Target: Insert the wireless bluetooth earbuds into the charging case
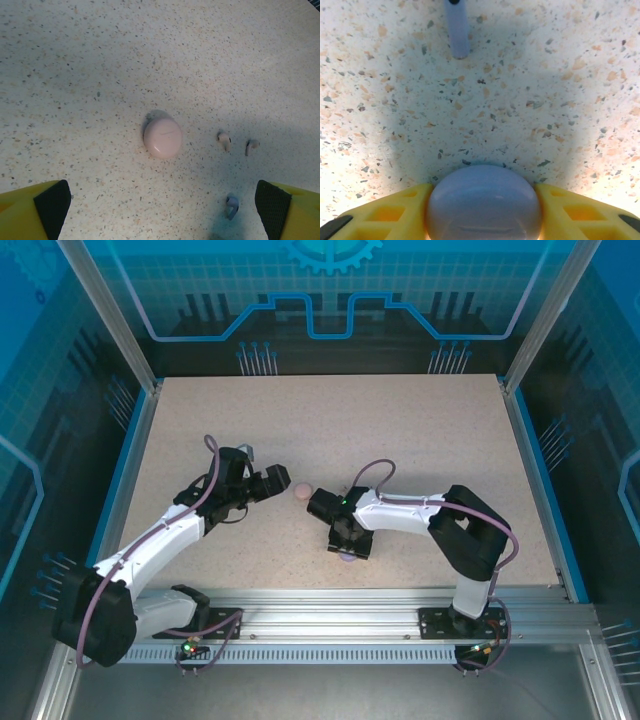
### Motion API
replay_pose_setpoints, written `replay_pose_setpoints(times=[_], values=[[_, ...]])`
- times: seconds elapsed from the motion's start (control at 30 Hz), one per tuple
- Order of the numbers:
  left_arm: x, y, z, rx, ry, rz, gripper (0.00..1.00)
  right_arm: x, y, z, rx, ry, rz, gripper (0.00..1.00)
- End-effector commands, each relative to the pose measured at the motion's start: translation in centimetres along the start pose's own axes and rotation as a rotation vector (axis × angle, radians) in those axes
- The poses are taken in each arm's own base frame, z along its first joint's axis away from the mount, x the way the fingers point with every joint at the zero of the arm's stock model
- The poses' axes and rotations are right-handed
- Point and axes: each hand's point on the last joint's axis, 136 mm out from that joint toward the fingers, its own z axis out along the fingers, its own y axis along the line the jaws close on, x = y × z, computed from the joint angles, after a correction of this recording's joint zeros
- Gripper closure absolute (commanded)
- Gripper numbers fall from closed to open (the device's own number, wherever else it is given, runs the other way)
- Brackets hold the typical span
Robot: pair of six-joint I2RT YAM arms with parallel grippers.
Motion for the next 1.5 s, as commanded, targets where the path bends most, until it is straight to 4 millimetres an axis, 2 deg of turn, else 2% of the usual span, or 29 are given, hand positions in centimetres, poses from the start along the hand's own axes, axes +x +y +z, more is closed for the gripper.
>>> replay_pose_setpoints(times=[0.0, 0.2, 0.3, 0.4, 0.7, 0.87, 0.97, 1.1, 1.47], values=[[-0.2, 0.9, 0.1, -0.05, -0.027, 0.018, 0.01, 1.9, 1.2, 0.8, -0.04, 0.06, -0.022, 0.52], [-1.2, 1.9, -0.9, -0.065, -0.141, 0.005, 0.01, 1.1, 2.5, -1.0, -0.128, 0.039, -0.028, 0.52], [-1.4, 1.1, -1.2, -0.003, -0.17, 0.001, 0.01, -0.2, 3.7, -2.5, -0.199, 0.024, -0.018, 0.52], [-1.1, -0.2, -1.3, 0.098, -0.176, -0.022, 0.01, -2.6, 5.0, -4.1, -0.269, 0.005, -0.003, 0.51], [1.1, -2.9, -1.0, 0.358, -0.138, -0.039, 0.01, -11.6, 8.8, -8.1, -0.44, -0.038, 0.053, 0.51], [2.5, -3.4, -0.8, 0.461, -0.125, -0.063, 0.01, -14.5, 10.5, -9.1, -0.499, -0.029, 0.089, 0.51], [3.2, -3.8, -0.4, 0.473, -0.127, -0.046, 0.01, -15.2, 11.4, -9.1, -0.539, 0.003, 0.124, 0.51], [3.9, -4.6, 0.6, 0.489, -0.14, -0.027, 0.01, -15.2, 12.4, -8.9, -0.595, 0.051, 0.176, 0.51], [3.8, -4.8, 3.0, 0.433, -0.213, -0.05, 0.03, -13.4, 12.7, -8.6, -0.592, 0.088, 0.275, 0.51]])
